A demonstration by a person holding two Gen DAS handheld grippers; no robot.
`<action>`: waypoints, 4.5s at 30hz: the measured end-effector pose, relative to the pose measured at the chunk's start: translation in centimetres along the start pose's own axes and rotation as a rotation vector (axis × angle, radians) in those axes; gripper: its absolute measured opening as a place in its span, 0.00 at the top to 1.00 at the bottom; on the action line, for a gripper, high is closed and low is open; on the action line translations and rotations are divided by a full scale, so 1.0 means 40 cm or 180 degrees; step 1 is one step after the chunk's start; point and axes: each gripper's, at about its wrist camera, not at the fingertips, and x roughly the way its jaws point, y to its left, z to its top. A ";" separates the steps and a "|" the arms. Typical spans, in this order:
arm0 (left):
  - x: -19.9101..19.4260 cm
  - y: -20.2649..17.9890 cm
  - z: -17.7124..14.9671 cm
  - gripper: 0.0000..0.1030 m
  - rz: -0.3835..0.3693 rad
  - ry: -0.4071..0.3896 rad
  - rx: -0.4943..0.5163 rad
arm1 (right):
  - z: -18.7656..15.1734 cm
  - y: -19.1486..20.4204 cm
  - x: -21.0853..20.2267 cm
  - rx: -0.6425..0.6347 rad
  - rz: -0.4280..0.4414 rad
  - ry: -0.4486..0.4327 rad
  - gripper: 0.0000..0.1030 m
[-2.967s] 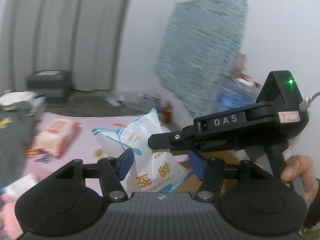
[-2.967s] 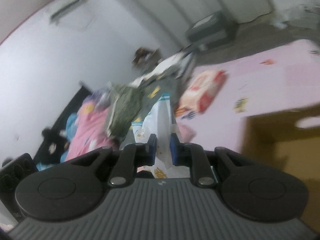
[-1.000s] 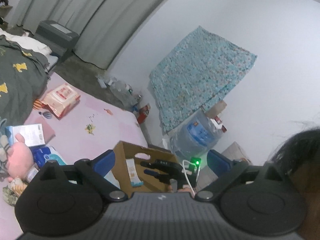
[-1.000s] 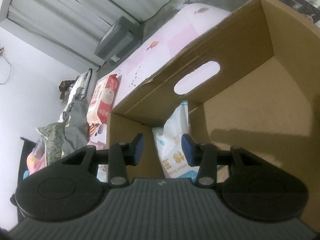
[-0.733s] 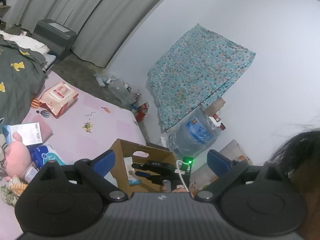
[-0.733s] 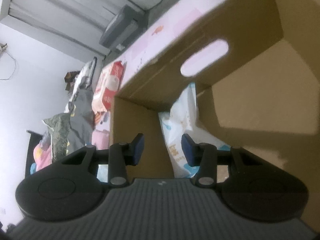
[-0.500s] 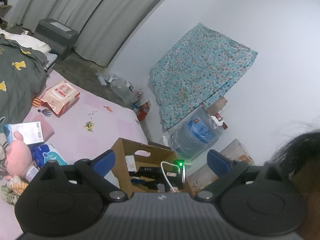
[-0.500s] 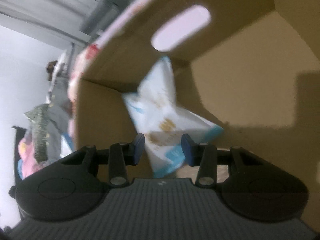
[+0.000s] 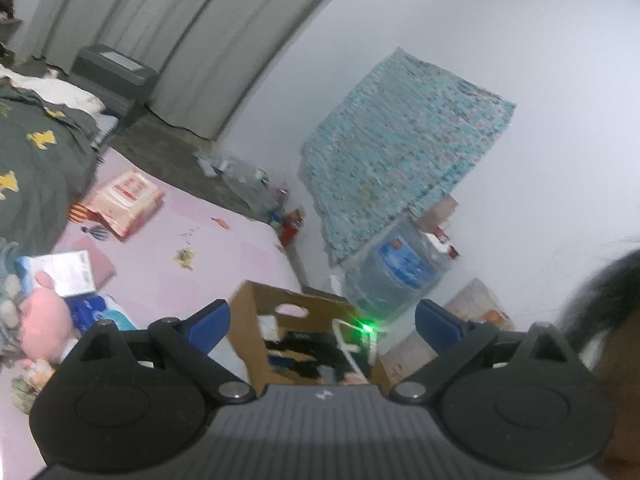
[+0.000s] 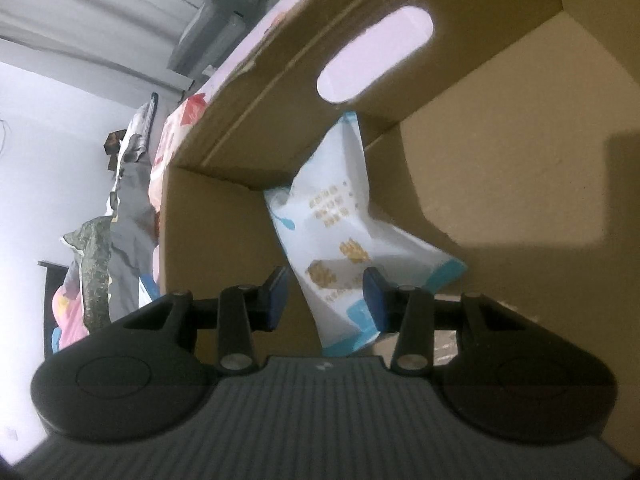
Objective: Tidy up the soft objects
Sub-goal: 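Withdraw the right gripper from the box back toward the pile, then grasp the blue-and-white medicine box with the right gripper, then lift the medicine box and carry it over the cardboard box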
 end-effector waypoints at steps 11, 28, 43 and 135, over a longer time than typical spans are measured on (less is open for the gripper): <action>0.074 0.188 0.007 0.01 0.1329 -0.0114 0.0199 | -0.018 0.100 -0.132 -0.0267 0.0124 -0.0306 0.60; 0.238 0.392 -0.093 0.05 0.1857 -0.0052 0.0790 | -0.048 0.584 0.090 -0.1117 0.0653 0.0544 0.61; 0.336 0.477 -0.116 0.41 0.2069 0.0394 0.0888 | -0.079 0.726 0.586 -0.1423 0.0195 0.1323 0.61; 0.390 0.411 -0.021 0.47 0.0714 0.1058 -0.0469 | -0.056 0.541 0.169 -0.1067 0.0613 0.0873 0.76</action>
